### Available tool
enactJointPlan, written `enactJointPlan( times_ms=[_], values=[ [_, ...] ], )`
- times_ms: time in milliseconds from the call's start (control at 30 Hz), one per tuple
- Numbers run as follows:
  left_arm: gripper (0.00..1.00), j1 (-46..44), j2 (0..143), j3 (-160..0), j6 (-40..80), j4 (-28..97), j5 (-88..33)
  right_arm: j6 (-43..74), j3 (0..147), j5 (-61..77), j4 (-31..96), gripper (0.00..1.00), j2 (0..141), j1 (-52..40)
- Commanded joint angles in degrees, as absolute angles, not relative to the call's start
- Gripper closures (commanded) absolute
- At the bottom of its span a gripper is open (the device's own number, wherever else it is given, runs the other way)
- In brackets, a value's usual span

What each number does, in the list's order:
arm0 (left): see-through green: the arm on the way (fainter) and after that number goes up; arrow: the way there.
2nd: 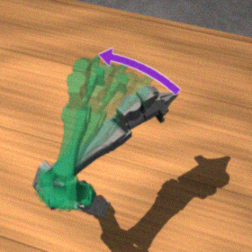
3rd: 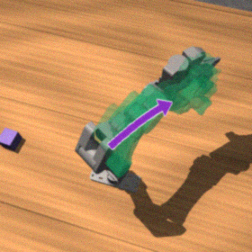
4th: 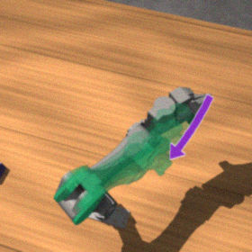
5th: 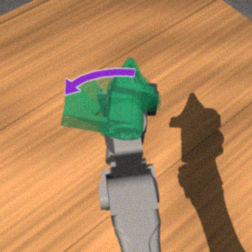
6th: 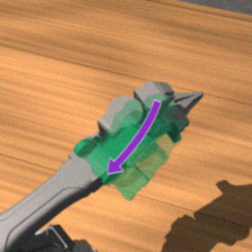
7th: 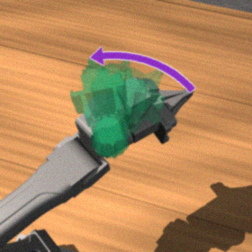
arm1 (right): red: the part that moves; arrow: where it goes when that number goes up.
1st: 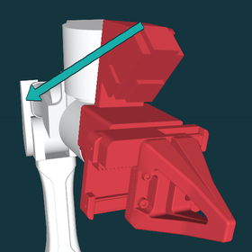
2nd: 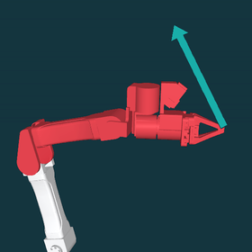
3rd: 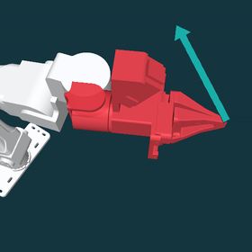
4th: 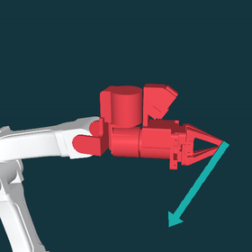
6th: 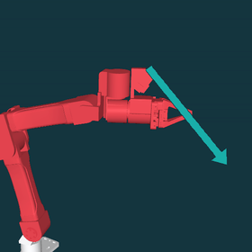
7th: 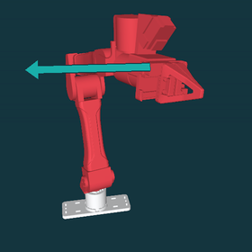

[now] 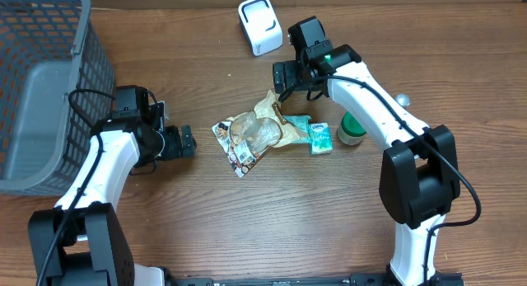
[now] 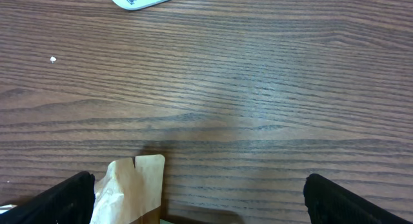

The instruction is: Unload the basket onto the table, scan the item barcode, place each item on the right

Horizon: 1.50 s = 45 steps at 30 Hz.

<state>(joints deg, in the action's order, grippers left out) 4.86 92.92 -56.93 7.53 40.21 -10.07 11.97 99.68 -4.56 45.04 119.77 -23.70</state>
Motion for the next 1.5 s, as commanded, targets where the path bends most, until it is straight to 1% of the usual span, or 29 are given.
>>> enactJointPlan(
  times_ms=[0,433,967,1300,1467],
  values=[
    [0.00,4.43,94.06,-55.88,7.75,39.99,-12.03,12.01,99.33,-5.06,44.86,0.00,119.72,-23.59],
    [0.00,4.43,94.06,-46.85,7.94,28.25,-12.12,12.01,99.33,-5.06,44.86,0.00,119.72,-23.59],
    [0.00,1.02,94.04,-34.50,7.90,7.64,-13.19,12.01,99.33,-5.06,44.86,0.00,119.72,-23.59],
    [0.00,0.67,93.95,-32.91,7.94,3.55,-13.61,12.01,99.33,-5.08,44.86,0.00,119.72,-23.59],
    [0.01,0.67,93.38,-29.50,8.38,-2.07,-14.31,12.01,99.33,-5.08,44.86,0.00,119.72,-23.59]
  ],
)
